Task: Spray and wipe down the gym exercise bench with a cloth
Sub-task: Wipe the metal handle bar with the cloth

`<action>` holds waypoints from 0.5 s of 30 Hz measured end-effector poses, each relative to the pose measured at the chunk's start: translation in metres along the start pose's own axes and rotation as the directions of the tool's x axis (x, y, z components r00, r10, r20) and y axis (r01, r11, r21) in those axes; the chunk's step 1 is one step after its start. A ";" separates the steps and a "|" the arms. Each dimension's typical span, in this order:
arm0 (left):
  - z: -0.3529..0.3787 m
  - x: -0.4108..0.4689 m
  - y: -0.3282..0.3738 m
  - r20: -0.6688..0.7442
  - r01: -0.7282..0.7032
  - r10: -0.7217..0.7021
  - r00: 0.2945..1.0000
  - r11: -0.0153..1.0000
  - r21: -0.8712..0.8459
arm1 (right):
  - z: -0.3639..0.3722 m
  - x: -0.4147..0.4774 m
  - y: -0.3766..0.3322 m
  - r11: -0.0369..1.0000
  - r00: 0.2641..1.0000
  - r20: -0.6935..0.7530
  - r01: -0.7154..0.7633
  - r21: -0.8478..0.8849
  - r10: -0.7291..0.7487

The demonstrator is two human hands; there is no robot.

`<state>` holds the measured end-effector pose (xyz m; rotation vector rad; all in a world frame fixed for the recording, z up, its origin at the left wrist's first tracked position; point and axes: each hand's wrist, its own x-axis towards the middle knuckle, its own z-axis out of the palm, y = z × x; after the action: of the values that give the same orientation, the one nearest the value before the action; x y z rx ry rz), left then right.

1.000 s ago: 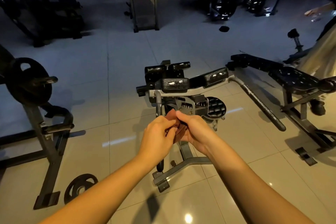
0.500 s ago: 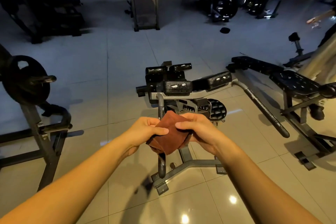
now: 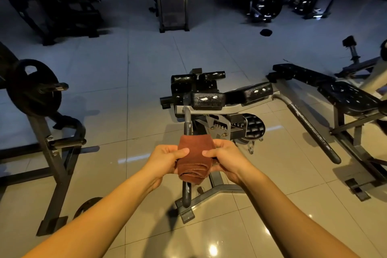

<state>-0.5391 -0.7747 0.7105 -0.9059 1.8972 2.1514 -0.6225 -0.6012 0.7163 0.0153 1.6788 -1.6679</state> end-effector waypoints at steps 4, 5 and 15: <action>-0.001 0.003 0.010 0.056 -0.042 0.059 0.997 0.964 -0.264 | -0.003 0.002 -0.009 0.964 0.994 0.047 0.088 0.251 -0.103; -0.003 0.002 0.013 0.100 -0.043 0.078 0.992 0.947 -0.317 | -0.005 0.001 -0.011 0.948 0.990 0.064 0.098 0.301 -0.123; -0.013 -0.004 -0.006 0.131 0.086 -0.041 0.991 0.927 -0.365 | -0.010 -0.011 0.011 0.984 0.973 0.147 0.178 0.012 -0.178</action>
<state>-0.5282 -0.7840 0.7069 -0.8547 1.4096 2.5078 -0.6145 -0.5853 0.7112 -0.2604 1.6073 -1.7537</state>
